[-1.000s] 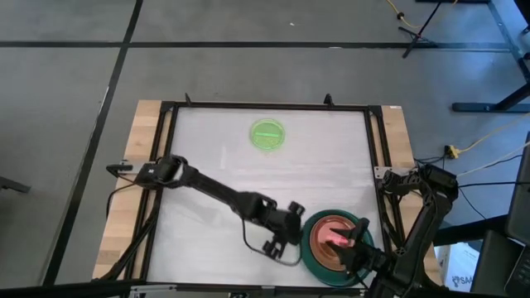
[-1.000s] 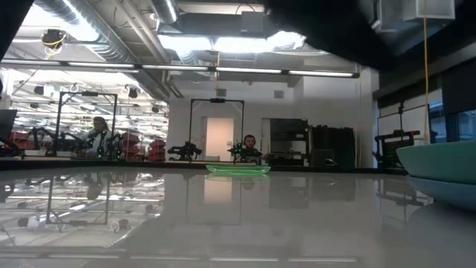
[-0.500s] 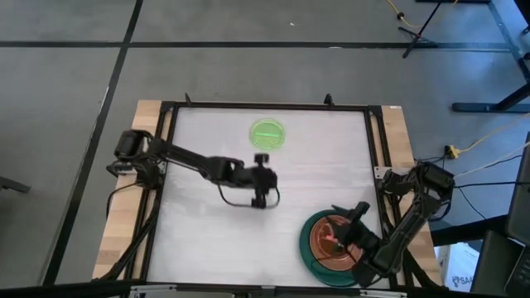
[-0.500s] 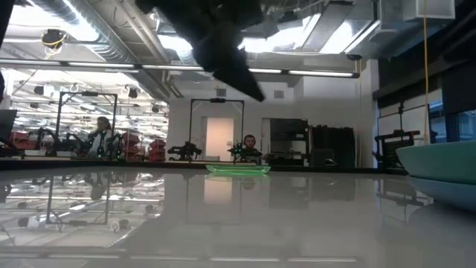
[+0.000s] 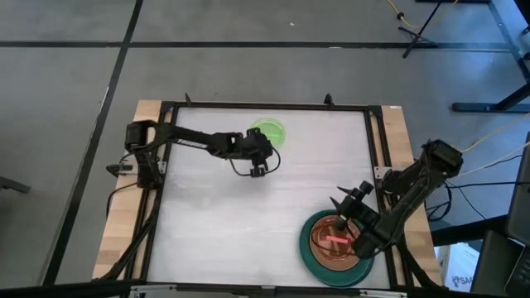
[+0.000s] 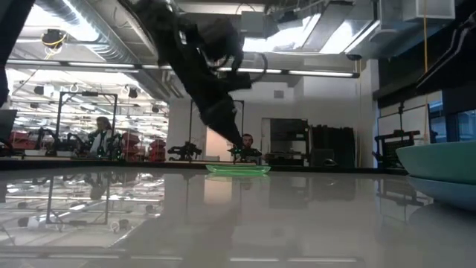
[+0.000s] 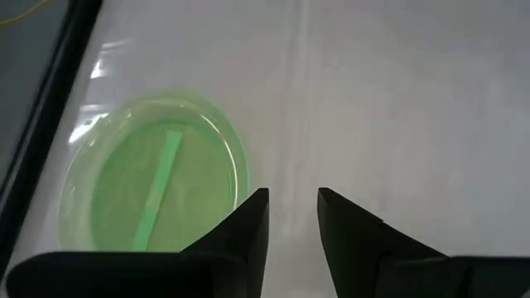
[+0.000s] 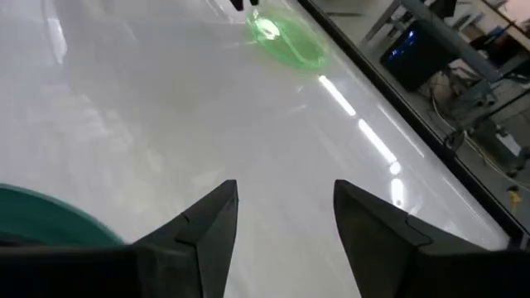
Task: Stack plastic plates
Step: Stack the green plate on top of the pink plate
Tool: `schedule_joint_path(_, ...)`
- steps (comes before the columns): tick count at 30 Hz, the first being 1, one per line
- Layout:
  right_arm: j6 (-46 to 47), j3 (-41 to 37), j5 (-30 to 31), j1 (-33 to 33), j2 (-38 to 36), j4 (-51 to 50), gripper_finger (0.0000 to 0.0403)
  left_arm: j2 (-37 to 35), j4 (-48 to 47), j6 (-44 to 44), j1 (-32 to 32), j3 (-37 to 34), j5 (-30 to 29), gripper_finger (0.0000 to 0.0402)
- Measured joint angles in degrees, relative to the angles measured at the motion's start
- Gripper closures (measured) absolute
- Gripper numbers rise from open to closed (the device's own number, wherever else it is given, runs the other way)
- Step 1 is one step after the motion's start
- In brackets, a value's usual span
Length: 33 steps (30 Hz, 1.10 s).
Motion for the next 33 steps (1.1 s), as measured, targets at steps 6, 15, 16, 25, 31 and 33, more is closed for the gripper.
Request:
schedule_joint_path(6,-4.55,-3.7,-2.69,-1.85,-2.35,5.43,0.0205,4.86,3.26,4.6,4.4,-0.04,1.91,0.0303)
schedule_joint_path(15,-6.06,-4.39,-2.5,-2.15,-2.37,6.91,0.0205,9.5,4.85,6.84,7.26,0.14,2.0,0.0303)
schedule_joint_path(16,-6.06,-4.39,-2.48,-2.13,-2.37,6.99,0.0205,9.61,5.15,6.85,7.42,0.15,2.13,0.0303)
schedule_joint_path(25,-11.03,-4.39,-4.38,-2.13,-2.35,8.62,0.0205,9.68,5.94,9.87,5.6,0.05,0.07,0.0393)
schedule_joint_path(31,-12.41,-4.39,-4.44,-2.13,-2.35,10.31,0.0205,9.15,5.76,9.77,1.6,0.33,-3.29,0.0398)
schedule_joint_path(33,-13.68,-4.39,-4.19,-2.13,-2.33,11.05,0.0205,8.19,5.55,9.57,-0.68,0.33,-2.92,0.0399)
